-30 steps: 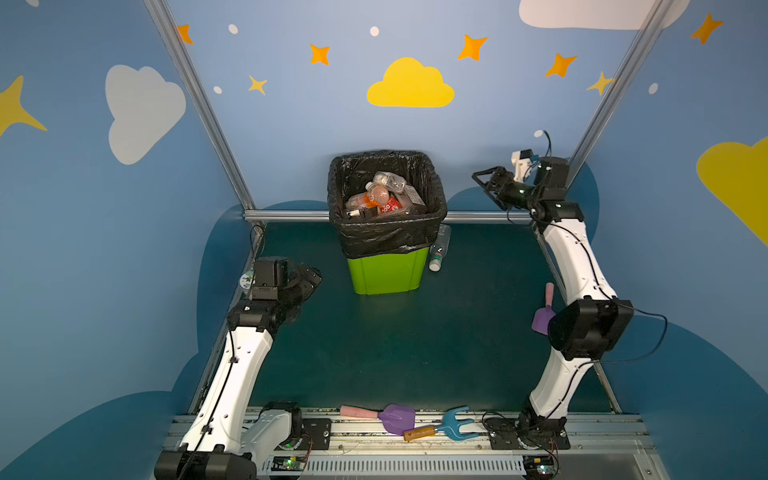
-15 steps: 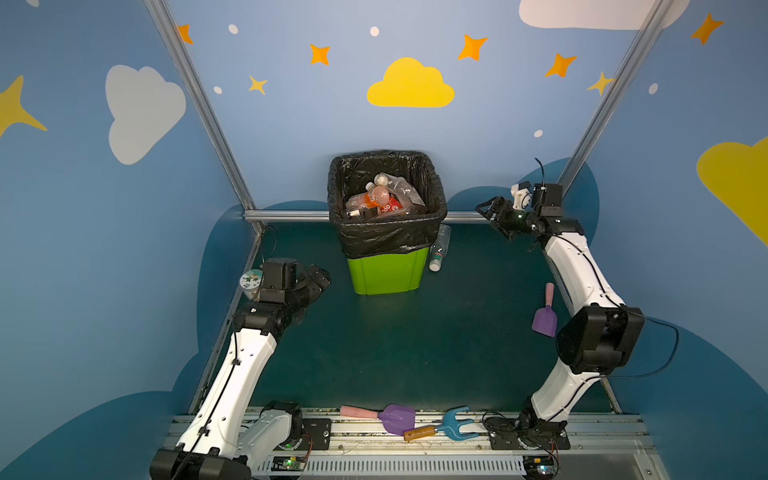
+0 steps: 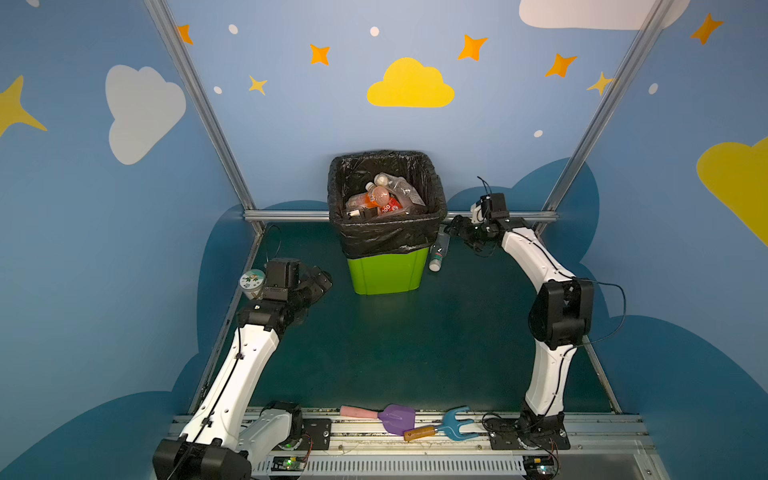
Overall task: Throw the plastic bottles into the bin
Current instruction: 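Lower the right gripper toward the clear red-label bottle beside the bin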
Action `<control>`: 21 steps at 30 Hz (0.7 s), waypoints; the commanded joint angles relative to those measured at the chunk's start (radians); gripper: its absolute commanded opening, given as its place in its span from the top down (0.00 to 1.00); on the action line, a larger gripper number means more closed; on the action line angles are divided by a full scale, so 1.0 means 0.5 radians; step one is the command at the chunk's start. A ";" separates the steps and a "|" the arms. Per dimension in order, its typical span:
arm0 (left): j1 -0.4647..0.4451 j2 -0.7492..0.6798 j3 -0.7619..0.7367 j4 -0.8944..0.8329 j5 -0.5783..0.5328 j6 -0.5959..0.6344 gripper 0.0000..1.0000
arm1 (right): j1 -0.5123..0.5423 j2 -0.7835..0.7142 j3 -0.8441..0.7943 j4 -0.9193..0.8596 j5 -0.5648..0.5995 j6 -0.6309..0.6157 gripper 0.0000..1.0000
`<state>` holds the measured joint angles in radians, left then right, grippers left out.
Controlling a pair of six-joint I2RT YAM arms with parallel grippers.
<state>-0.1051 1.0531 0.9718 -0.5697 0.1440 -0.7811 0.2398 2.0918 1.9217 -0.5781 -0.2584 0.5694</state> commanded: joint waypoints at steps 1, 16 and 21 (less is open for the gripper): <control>-0.003 0.000 0.005 0.018 0.006 0.036 0.00 | 0.068 0.144 0.176 -0.132 0.167 -0.032 0.12; 0.026 -0.081 -0.033 -0.060 -0.070 0.095 0.00 | 0.275 0.816 1.047 -0.652 0.867 -0.141 0.06; 0.049 -0.090 -0.018 -0.085 -0.082 0.108 0.00 | 0.276 0.980 1.262 -0.733 0.915 -0.156 0.06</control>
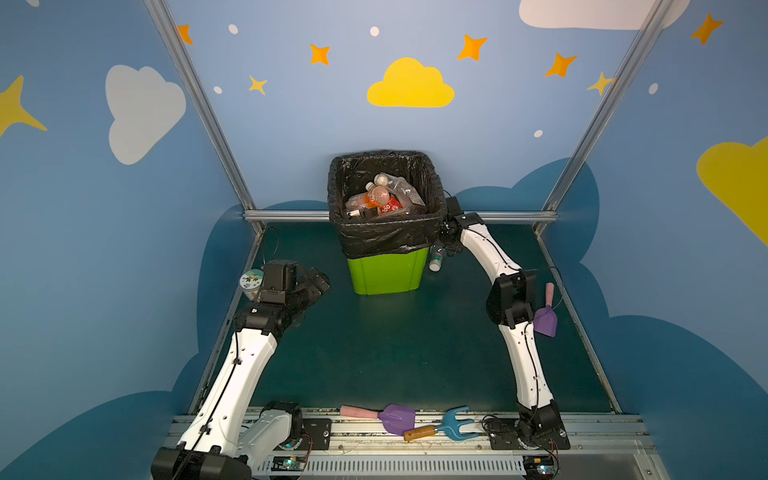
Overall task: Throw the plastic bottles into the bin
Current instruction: 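Lower the right gripper toward the clear red-label bottle beside the bin, then close the right gripper on the clear red-label bottle and lift it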
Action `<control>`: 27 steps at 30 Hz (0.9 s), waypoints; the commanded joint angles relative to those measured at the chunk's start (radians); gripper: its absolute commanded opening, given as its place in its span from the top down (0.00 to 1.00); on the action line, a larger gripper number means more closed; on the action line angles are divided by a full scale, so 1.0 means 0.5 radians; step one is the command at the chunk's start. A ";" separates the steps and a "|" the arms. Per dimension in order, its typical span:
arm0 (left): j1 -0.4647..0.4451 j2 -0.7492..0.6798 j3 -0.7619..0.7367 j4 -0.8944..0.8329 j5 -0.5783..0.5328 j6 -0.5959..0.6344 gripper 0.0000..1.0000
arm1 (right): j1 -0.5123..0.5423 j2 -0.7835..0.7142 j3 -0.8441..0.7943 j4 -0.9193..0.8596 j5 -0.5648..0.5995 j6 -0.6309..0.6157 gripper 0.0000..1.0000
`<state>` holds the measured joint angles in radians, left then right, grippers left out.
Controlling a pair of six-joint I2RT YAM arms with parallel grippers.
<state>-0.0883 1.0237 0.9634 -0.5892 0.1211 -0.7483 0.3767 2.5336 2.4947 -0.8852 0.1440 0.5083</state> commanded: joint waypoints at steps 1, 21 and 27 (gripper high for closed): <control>0.023 -0.034 0.000 -0.049 -0.041 0.044 0.00 | 0.000 0.144 0.192 -0.148 0.095 -0.035 0.06; 0.114 -0.063 0.014 -0.083 -0.092 0.071 0.00 | -0.161 0.237 0.205 -0.050 -0.117 0.117 0.42; 0.115 0.012 0.055 -0.062 -0.044 0.085 0.00 | -0.221 0.012 -0.114 0.141 -0.213 0.189 0.50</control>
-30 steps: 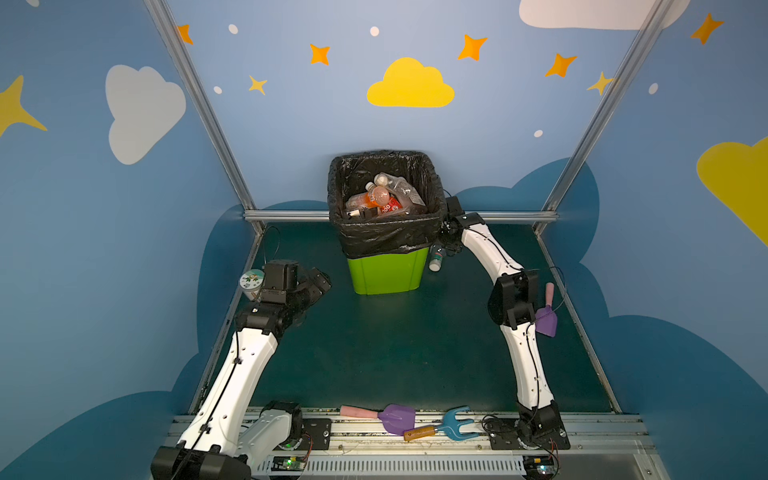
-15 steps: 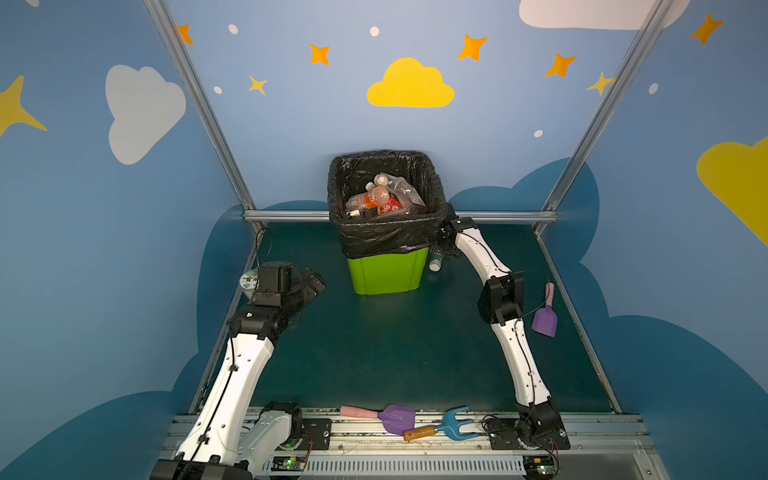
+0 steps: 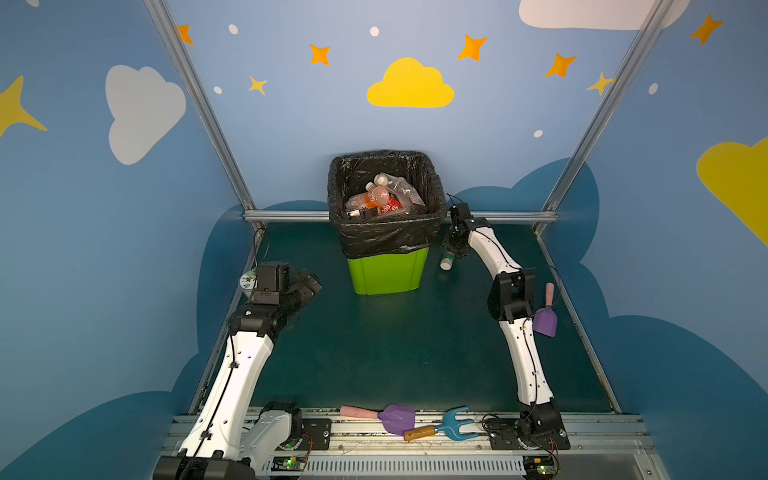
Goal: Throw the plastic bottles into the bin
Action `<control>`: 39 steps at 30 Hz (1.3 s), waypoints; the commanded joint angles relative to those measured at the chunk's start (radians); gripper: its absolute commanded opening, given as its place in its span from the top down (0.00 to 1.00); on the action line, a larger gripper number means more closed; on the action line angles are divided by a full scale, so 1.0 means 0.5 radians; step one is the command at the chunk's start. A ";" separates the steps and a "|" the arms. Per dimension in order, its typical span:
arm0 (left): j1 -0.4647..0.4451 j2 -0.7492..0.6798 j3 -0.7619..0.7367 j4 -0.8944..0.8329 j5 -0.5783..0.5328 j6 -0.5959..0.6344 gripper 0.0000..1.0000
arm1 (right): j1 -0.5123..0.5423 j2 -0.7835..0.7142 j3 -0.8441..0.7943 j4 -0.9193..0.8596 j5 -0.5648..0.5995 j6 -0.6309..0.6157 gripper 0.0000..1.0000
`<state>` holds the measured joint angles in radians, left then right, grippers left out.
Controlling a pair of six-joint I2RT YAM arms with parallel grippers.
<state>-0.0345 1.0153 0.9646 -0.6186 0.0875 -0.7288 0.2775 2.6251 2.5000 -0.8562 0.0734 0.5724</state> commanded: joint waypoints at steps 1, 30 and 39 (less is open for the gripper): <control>0.008 0.036 0.058 -0.002 0.027 0.047 0.00 | -0.034 -0.230 -0.204 0.120 -0.082 0.069 0.50; 0.002 0.328 0.246 0.041 0.312 0.211 0.00 | -0.036 -2.005 -1.127 1.115 -0.676 -0.190 0.44; 0.001 0.376 0.243 0.072 0.380 0.203 0.00 | 0.144 -0.956 0.557 0.768 -1.405 0.126 0.11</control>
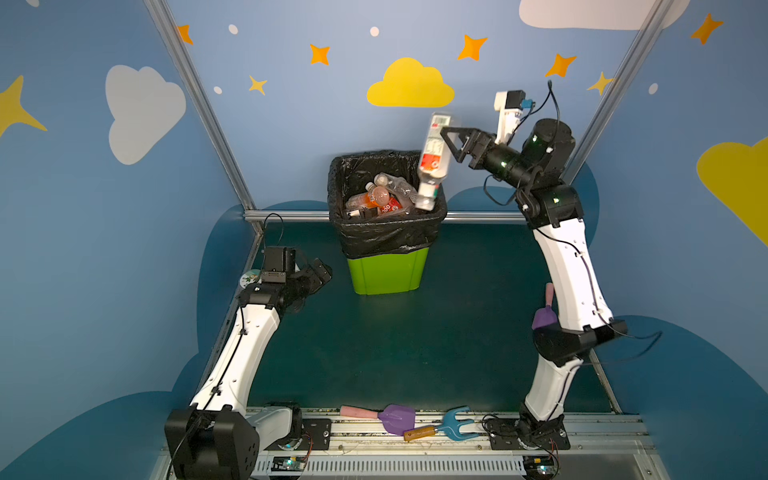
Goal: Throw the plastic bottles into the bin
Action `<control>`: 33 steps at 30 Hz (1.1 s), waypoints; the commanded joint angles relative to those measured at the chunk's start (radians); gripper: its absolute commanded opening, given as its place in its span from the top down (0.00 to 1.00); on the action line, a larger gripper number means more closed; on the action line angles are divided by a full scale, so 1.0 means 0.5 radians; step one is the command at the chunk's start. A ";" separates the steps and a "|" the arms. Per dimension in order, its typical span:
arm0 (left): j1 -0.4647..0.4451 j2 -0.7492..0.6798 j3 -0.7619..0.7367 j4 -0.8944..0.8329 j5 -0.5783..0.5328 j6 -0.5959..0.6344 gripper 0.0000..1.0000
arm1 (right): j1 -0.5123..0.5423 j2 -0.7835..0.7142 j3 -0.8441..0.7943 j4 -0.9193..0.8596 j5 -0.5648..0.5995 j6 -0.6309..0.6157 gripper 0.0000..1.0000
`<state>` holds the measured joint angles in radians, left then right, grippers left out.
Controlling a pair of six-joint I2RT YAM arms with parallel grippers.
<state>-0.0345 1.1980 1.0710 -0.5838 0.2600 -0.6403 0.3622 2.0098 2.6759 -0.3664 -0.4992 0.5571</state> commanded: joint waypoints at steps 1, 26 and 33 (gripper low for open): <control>0.001 0.005 0.028 -0.001 0.038 0.023 0.00 | -0.046 0.294 0.219 -0.207 -0.240 0.209 0.11; -0.401 0.007 0.042 -0.354 0.070 -0.009 0.01 | -0.006 -1.065 -2.199 -0.620 -0.237 -0.225 0.11; -0.439 -0.052 0.469 -0.886 -0.069 0.252 0.01 | 0.268 -1.440 -2.486 -1.038 0.007 -0.420 0.12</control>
<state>-0.2508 1.2098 1.2156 -0.8921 0.2695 -0.5758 0.4717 1.3914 1.4513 -0.7826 -0.5373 0.4015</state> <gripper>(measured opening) 0.987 0.885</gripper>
